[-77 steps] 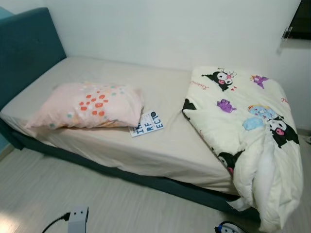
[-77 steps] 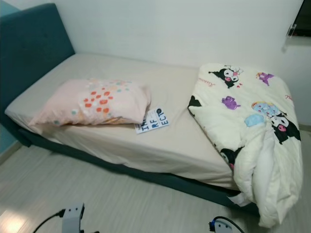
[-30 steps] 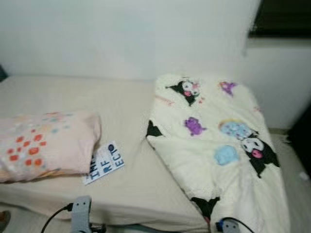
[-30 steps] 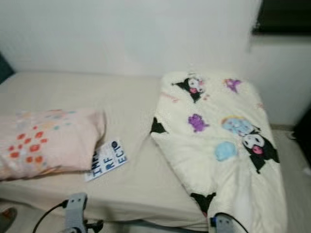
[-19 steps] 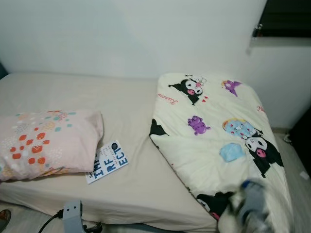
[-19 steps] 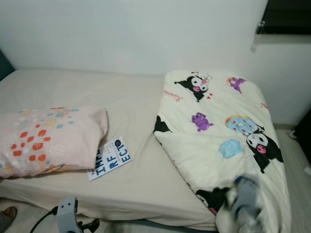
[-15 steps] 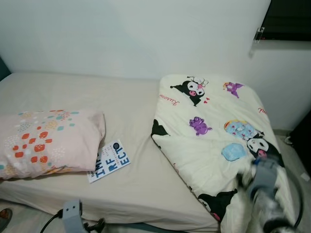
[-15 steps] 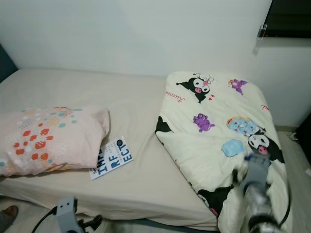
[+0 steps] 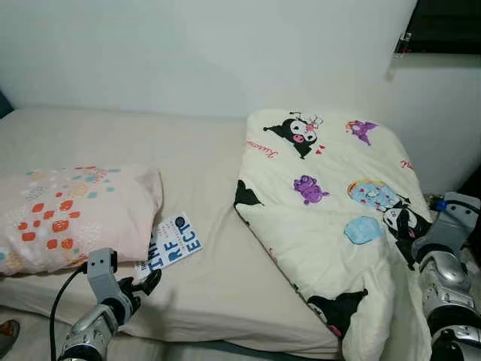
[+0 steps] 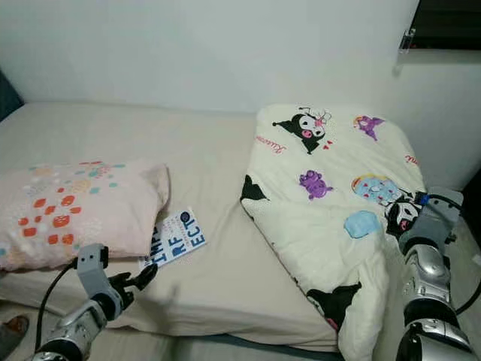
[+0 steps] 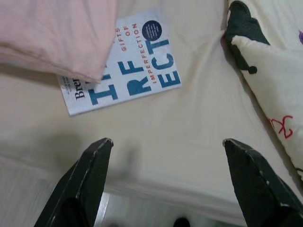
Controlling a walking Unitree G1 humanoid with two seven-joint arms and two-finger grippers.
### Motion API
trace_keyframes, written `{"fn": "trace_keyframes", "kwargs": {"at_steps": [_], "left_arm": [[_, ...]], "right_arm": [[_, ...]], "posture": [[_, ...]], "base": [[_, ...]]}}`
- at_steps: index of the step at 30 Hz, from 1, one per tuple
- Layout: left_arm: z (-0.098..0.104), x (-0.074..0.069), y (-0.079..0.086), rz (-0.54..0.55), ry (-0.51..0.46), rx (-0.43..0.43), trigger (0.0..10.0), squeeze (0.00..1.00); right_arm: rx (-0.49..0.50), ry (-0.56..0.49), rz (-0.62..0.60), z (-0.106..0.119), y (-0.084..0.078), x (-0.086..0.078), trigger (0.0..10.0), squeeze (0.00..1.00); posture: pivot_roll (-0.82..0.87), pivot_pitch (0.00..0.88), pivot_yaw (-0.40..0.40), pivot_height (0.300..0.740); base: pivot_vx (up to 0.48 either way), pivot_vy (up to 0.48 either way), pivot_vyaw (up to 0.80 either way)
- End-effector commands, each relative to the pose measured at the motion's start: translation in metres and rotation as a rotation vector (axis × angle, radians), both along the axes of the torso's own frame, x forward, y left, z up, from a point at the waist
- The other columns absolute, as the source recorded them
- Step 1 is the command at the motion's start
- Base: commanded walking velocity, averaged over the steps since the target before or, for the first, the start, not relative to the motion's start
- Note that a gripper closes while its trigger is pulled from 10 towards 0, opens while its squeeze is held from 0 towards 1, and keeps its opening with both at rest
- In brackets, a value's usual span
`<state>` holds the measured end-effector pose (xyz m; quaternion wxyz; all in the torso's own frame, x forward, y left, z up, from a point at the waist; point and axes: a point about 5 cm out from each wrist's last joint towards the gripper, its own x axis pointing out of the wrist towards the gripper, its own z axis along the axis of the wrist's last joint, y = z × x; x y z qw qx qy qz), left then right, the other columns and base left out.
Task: Clean up the room
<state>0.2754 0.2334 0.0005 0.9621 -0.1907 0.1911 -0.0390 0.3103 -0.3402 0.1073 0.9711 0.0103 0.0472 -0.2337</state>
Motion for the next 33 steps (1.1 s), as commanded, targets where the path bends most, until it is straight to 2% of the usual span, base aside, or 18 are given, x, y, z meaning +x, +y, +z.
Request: {"fn": "trace_keyframes", "kwargs": {"at_steps": [1,2,6,12,19,22,25,27,29,30,33], "left_arm": [[-0.004,-0.004,-0.002,-0.001,0.008,-0.016,10.0,0.00],[-0.002,-0.001,-0.006,-0.020,-0.017,-0.038,10.0,0.00],[0.003,0.004,-0.008,-0.028,-0.045,-0.058,10.0,0.00],[0.013,0.011,-0.004,-0.037,-0.098,-0.059,10.0,0.00],[0.023,0.017,-0.002,-0.053,-0.148,-0.052,10.0,0.00],[0.030,0.021,0.002,-0.069,-0.184,-0.039,10.0,0.00],[0.034,0.023,0.005,-0.078,-0.201,-0.031,10.0,0.00],[0.040,0.025,0.010,-0.092,-0.227,-0.017,10.0,0.00],[0.040,0.025,0.010,-0.092,-0.227,-0.017,10.0,0.00],[0.045,0.026,0.016,-0.105,-0.247,-0.001,10.0,0.00],[0.047,0.025,0.019,-0.110,-0.254,0.007,10.0,0.00]], "right_arm": [[0.046,0.054,-0.010,-0.017,0.000,-0.009,10.0,0.00],[0.067,0.069,0.027,-0.021,0.000,-0.011,10.0,0.00],[0.076,0.104,0.095,-0.025,0.004,-0.010,10.0,0.00],[0.059,0.167,0.064,-0.029,0.000,-0.013,10.0,0.00],[0.099,0.181,0.123,-0.034,0.002,-0.014,10.0,0.00],[0.177,0.187,0.153,-0.042,0.004,-0.019,10.0,0.00],[0.205,0.218,0.143,-0.049,0.004,-0.024,10.0,0.00],[0.221,0.296,0.102,-0.062,0.002,-0.034,10.0,0.00],[0.221,0.296,0.102,-0.062,0.002,-0.034,10.0,0.00],[0.230,0.347,0.045,-0.071,-0.003,-0.044,10.0,0.00],[0.240,0.355,0.022,-0.074,-0.004,-0.048,10.0,0.00]], "posture": [[-0.12,0.122,0.072,0.650],[-0.12,0.125,0.077,0.640],[-0.11,0.130,0.079,0.626],[-0.10,0.144,0.085,0.626],[-0.09,0.158,0.094,0.626],[-0.06,0.180,0.115,0.626],[-0.04,0.190,0.123,0.626],[-0.02,0.204,0.132,0.626],[-0.02,0.204,0.132,0.626],[0.01,0.229,0.152,0.626],[0.01,0.229,0.152,0.626]], "base": [[0.000,0.000,0.00],[0.000,0.000,0.00],[0.000,0.000,0.00],[0.000,0.000,0.00],[0.000,0.000,0.00],[0.000,0.000,0.00],[0.000,0.000,0.00],[0.000,0.000,0.00],[0.000,0.000,0.00],[0.000,0.000,0.00],[0.000,0.000,0.00]]}}
